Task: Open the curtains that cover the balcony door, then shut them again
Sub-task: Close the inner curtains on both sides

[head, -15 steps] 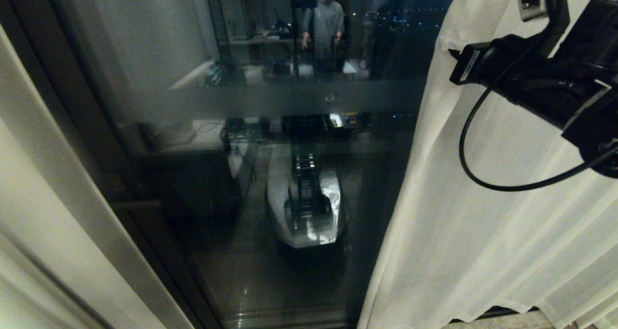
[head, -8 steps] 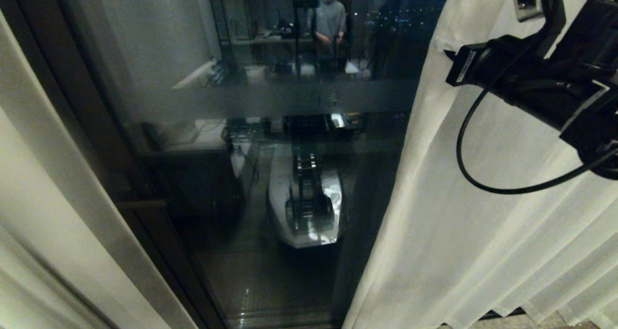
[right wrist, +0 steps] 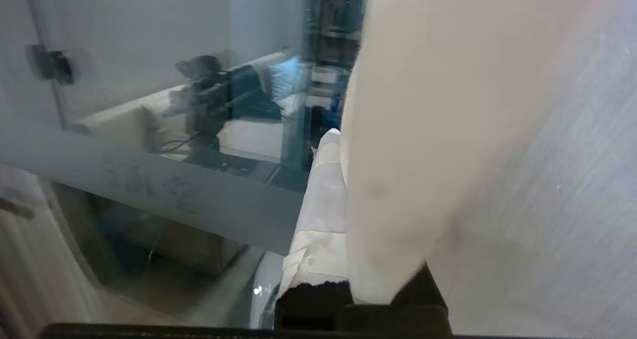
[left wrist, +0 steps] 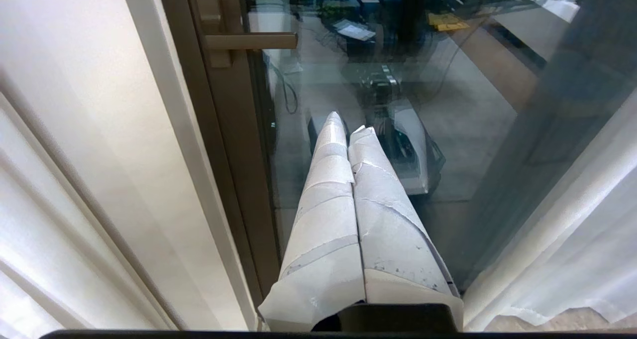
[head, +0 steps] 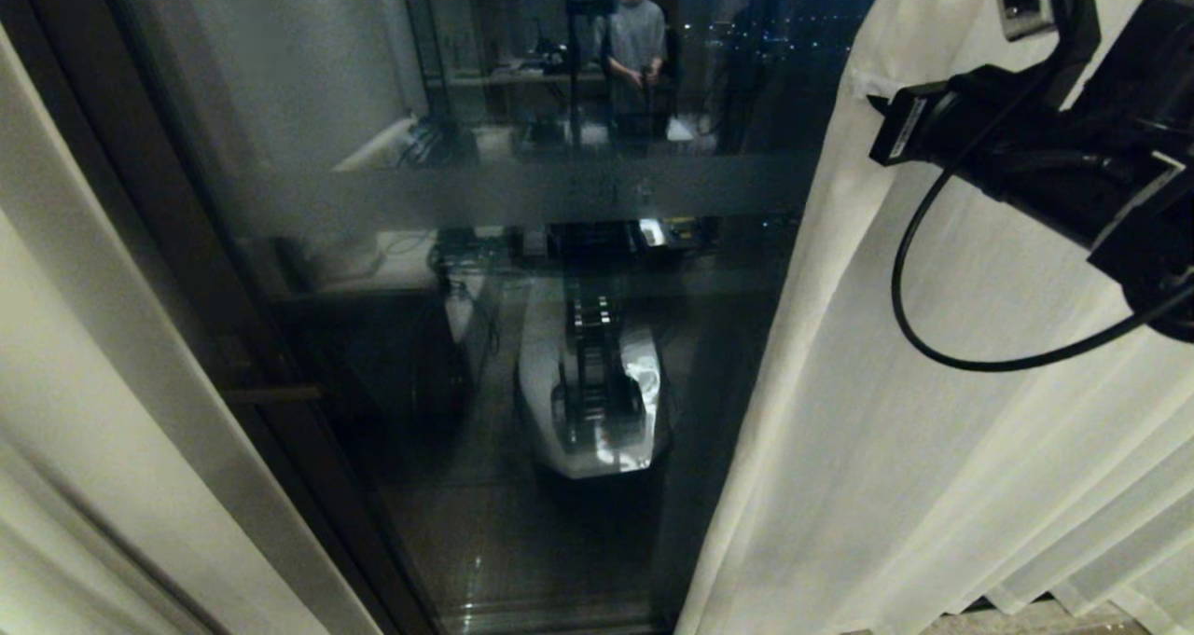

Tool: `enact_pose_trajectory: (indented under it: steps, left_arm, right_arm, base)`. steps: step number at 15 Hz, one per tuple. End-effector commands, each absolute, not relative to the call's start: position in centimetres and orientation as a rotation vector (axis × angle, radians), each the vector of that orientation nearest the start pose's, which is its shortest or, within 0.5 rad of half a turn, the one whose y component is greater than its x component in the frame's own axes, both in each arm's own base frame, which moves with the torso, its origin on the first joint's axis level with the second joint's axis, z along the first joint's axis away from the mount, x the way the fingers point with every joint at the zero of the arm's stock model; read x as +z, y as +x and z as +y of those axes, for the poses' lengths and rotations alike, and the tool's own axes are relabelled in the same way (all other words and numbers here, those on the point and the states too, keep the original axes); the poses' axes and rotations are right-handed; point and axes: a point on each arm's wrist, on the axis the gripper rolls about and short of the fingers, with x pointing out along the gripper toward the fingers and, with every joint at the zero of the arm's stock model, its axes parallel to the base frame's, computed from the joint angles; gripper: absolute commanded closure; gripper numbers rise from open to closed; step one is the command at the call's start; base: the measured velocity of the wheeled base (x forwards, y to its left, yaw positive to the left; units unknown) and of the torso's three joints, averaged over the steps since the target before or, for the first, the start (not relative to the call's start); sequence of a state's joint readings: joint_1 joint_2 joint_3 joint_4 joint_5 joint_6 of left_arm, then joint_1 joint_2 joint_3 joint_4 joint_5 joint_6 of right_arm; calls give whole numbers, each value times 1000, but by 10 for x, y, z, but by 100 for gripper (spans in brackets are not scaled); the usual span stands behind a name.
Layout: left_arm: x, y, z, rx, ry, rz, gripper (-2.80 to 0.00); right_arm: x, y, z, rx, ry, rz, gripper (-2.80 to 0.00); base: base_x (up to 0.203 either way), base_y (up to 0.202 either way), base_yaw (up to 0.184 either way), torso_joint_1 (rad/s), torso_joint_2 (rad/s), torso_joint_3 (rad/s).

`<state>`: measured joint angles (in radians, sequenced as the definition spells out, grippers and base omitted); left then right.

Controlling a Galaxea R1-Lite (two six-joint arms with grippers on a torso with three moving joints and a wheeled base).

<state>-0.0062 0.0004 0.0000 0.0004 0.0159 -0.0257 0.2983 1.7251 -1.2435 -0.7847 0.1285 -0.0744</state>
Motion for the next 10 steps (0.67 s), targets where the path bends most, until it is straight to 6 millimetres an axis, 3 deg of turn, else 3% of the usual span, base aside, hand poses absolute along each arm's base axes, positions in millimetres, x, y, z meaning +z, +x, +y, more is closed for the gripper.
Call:
enact_pose_trajectory:
  steps: [1,6,10]
  left_arm:
    - [75,-23,1,11,-26,0,0]
    - [75,-23,1,11,-26,0,0]
    - [75,-23,1,11,-26,0,0]
  right_arm:
    - [316,315,112,444,-62,-339,0]
    - [316,308,177,452,-49,-347,0]
    - [306,308,188,461,-54,-320,0]
  base:
    - [0,0,0,0,0,0]
    - [0,0,0,0,0,0]
    - [0,0,0,0,0,0]
